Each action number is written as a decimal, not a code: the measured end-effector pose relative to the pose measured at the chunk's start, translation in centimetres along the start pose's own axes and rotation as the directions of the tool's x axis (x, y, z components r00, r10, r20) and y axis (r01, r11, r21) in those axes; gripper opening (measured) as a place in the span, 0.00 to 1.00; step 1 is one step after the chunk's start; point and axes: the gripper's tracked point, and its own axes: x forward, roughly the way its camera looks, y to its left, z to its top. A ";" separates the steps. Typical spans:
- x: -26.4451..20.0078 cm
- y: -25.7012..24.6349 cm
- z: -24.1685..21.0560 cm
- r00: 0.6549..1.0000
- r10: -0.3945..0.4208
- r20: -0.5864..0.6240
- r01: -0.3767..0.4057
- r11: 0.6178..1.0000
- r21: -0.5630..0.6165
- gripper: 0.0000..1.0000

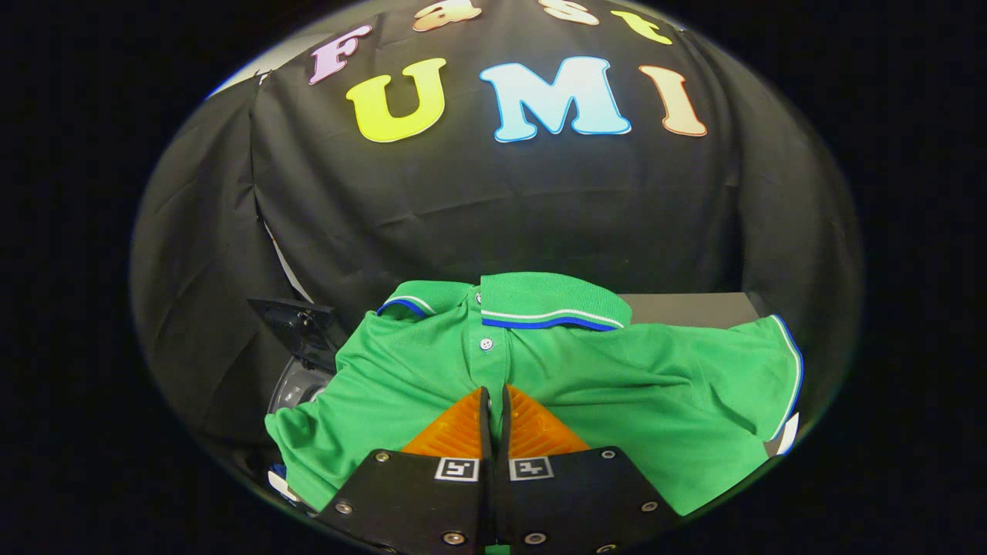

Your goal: Put the clothes into the washing machine and then close the washing machine lid.

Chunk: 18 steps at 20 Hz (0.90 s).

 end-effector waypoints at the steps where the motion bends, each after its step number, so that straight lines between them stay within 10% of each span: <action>1: -0.2 0.2 0.0 1.000 0.003 0.015 -0.003 1.000 0.013 0.00; 9: -4.6 3.8 3.5 0.966 0.087 0.244 -0.105 0.992 0.063 0.00; 18: -12.0 10.6 6.1 0.850 0.128 0.511 -0.109 0.992 -0.067 0.00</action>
